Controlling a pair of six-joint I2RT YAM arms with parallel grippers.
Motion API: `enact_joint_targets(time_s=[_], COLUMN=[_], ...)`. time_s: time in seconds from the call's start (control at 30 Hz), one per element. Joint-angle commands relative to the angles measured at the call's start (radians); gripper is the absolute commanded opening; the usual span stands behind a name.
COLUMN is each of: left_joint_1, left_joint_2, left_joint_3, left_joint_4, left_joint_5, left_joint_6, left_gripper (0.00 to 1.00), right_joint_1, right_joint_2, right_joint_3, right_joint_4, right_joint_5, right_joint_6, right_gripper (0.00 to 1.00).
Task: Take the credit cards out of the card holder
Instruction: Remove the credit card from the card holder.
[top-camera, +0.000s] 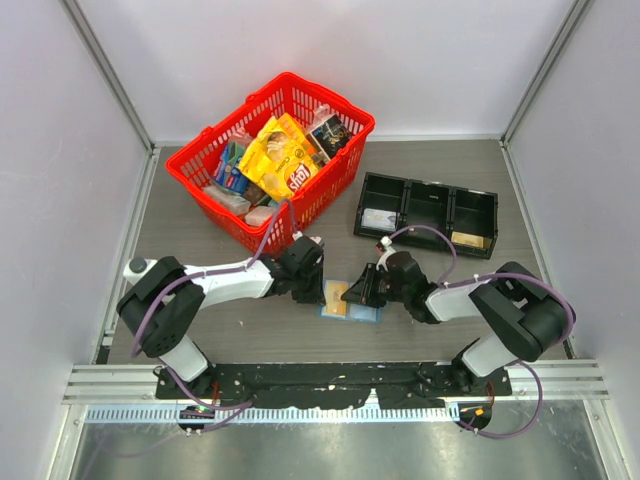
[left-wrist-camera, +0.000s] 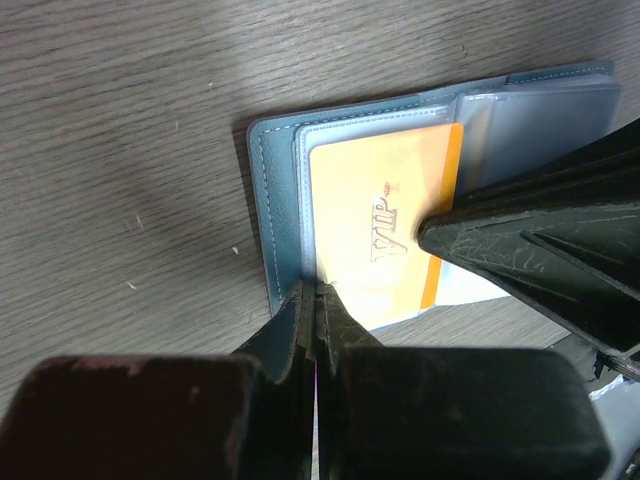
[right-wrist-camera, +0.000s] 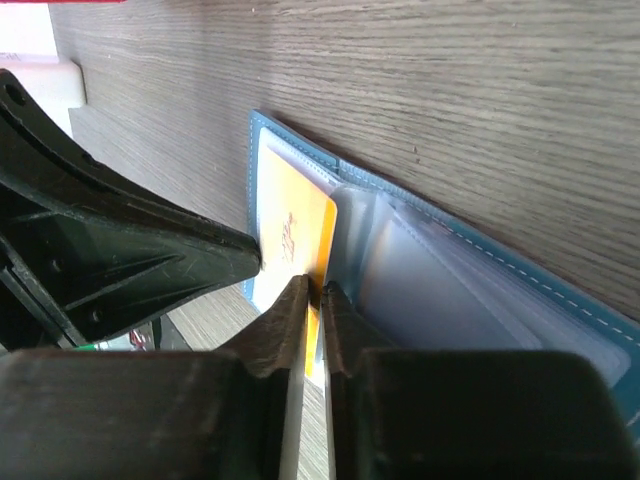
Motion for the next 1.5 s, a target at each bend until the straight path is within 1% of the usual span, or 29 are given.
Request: enact_joint_targets(time_s=[0.0, 0.07, 0.27, 0.43, 0.53, 0.73, 0.9, 1.03, 1.17, 1.23, 1.37, 1.47], left_joint_1=[0.004, 0.004, 0.006, 0.006, 0.006, 0.004, 0.007, 0.004, 0.006, 0.007, 0.01, 0.01], left_joint_2=[0.042, 0.042, 0.048, 0.049, 0.046, -0.01, -0.055, -0.049, -0.018, 0.005, 0.046, 0.063], left_joint_3=[-0.026, -0.027, -0.026, -0.024, -0.024, -0.023, 0.0, 0.037, 0.063, 0.069, 0.066, 0.05], left_joint_4=[-0.011, -0.014, -0.018, -0.018, -0.02, -0.001, 0.032, 0.035, 0.042, 0.04, 0.025, 0.02], left_joint_5=[-0.014, -0.016, -0.014, -0.01, -0.008, 0.012, 0.043, 0.04, 0.04, 0.032, 0.02, 0.013], left_joint_6=[-0.024, -0.024, -0.022, -0.021, -0.021, -0.034, -0.056, -0.053, -0.05, -0.05, -0.054, -0.059], left_gripper=[0.0, 0.0, 0.0, 0.0, 0.0, 0.0, 0.04, 0.09, 0.1, 0.08, 0.0, 0.0], right_joint_1=[-0.01, -0.022, -0.048, -0.073, -0.079, -0.079, -0.079, -0.079, -0.08, -0.079, -0.079, -0.08], right_joint_2=[-0.002, -0.019, -0.055, -0.051, -0.051, -0.017, 0.004, 0.009, 0.011, 0.012, 0.004, -0.002], right_joint_3=[-0.034, -0.051, -0.071, -0.091, -0.096, -0.083, -0.082, -0.08, -0.08, -0.08, -0.082, -0.085], right_joint_4=[0.07, 0.087, 0.093, 0.143, 0.145, 0.142, 0.151, 0.15, 0.147, 0.147, 0.145, 0.153], right_joint_5=[-0.019, -0.025, -0.068, -0.122, -0.128, -0.145, -0.148, -0.148, -0.149, -0.151, -0.151, -0.163], right_joint_6=[-0.009, -0.005, -0.018, -0.012, -0.012, -0.022, -0.021, -0.021, -0.021, -0.021, -0.019, -0.01], right_gripper=[0.07, 0.01, 0.01, 0.01, 0.01, 0.01, 0.01, 0.01, 0.01, 0.01, 0.04, 0.09])
